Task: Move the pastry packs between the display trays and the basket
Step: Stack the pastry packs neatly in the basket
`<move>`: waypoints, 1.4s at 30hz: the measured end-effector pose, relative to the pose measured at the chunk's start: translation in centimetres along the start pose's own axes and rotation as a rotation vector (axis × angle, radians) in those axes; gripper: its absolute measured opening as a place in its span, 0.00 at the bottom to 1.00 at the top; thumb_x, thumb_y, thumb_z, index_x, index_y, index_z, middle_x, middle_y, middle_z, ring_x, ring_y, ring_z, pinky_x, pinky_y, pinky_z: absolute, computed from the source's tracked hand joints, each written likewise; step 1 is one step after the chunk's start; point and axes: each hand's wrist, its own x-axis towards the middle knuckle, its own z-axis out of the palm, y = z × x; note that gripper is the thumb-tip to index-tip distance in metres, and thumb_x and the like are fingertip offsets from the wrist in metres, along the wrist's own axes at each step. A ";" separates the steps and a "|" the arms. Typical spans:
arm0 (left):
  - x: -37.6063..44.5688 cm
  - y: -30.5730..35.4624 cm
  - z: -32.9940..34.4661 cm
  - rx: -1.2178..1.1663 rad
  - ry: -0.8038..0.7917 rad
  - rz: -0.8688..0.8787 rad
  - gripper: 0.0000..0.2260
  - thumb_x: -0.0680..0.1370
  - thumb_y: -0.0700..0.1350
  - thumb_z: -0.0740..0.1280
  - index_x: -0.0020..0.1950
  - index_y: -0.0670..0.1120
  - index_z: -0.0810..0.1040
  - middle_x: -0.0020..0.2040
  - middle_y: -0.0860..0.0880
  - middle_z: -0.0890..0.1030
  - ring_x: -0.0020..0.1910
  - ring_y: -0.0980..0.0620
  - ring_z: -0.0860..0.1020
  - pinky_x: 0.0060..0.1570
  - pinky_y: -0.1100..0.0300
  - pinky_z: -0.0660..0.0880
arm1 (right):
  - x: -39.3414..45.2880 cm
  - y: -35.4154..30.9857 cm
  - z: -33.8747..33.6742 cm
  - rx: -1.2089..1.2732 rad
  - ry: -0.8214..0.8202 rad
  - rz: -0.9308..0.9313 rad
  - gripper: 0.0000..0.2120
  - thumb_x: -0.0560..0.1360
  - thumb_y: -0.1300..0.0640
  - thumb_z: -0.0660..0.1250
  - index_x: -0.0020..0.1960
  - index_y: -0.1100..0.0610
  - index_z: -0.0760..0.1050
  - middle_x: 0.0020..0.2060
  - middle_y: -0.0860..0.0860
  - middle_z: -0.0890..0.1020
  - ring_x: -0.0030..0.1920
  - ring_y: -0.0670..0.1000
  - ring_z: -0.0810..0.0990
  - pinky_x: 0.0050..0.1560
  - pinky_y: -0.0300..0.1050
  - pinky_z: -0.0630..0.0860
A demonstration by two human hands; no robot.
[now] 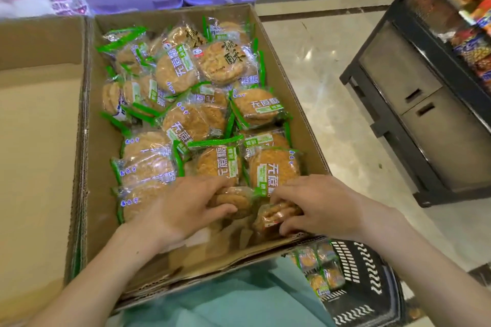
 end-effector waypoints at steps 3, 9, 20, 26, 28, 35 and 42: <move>-1.7 -0.4 -0.8 -0.092 0.152 -0.052 0.24 0.76 0.71 0.56 0.53 0.54 0.78 0.34 0.57 0.78 0.33 0.58 0.76 0.32 0.61 0.70 | -0.1 0.3 0.1 0.093 0.064 -0.029 0.14 0.78 0.39 0.67 0.58 0.46 0.72 0.51 0.42 0.80 0.52 0.47 0.78 0.50 0.51 0.74; -8.9 1.5 -3.3 -0.459 0.725 -0.379 0.16 0.69 0.69 0.73 0.48 0.60 0.81 0.31 0.52 0.76 0.29 0.59 0.69 0.31 0.64 0.65 | -0.3 -0.4 -2.6 0.885 0.281 -0.087 0.12 0.76 0.45 0.73 0.56 0.48 0.78 0.45 0.47 0.83 0.45 0.47 0.80 0.45 0.43 0.76; -29.6 2.0 0.7 -1.170 1.708 -0.533 0.27 0.63 0.62 0.81 0.55 0.47 0.83 0.54 0.45 0.84 0.51 0.44 0.80 0.53 0.48 0.80 | 7.0 -22.4 -1.3 1.397 0.310 -0.284 0.32 0.59 0.27 0.76 0.52 0.48 0.79 0.43 0.49 0.84 0.48 0.51 0.80 0.56 0.60 0.76; -46.2 2.9 7.7 -1.245 2.121 -0.686 0.23 0.61 0.51 0.79 0.54 0.45 0.83 0.50 0.46 0.87 0.42 0.52 0.85 0.44 0.53 0.83 | 7.4 -39.0 4.4 1.351 -0.052 -0.447 0.34 0.55 0.40 0.85 0.55 0.52 0.78 0.44 0.55 0.86 0.43 0.52 0.84 0.40 0.47 0.81; -52.0 3.1 10.3 -1.227 2.264 -0.753 0.20 0.61 0.48 0.77 0.51 0.46 0.82 0.47 0.47 0.87 0.40 0.52 0.84 0.39 0.57 0.83 | 7.5 -45.1 6.8 1.304 -0.162 -0.448 0.30 0.60 0.49 0.83 0.57 0.56 0.76 0.44 0.58 0.86 0.42 0.53 0.84 0.38 0.47 0.81; -65.9 2.8 19.0 -1.141 2.688 -1.028 0.15 0.69 0.42 0.73 0.56 0.45 0.81 0.50 0.47 0.86 0.44 0.53 0.84 0.45 0.55 0.84 | 10.0 -62.3 14.8 1.087 -0.444 -0.480 0.20 0.68 0.63 0.73 0.59 0.58 0.74 0.44 0.56 0.87 0.43 0.51 0.85 0.39 0.45 0.80; -71.6 -5.0 23.5 -1.219 2.774 -1.352 0.12 0.72 0.47 0.73 0.55 0.50 0.80 0.48 0.52 0.87 0.41 0.54 0.86 0.39 0.54 0.81 | 19.3 -73.8 23.5 0.710 -0.486 -0.579 0.18 0.75 0.60 0.75 0.60 0.49 0.72 0.51 0.44 0.84 0.51 0.45 0.84 0.42 0.42 0.82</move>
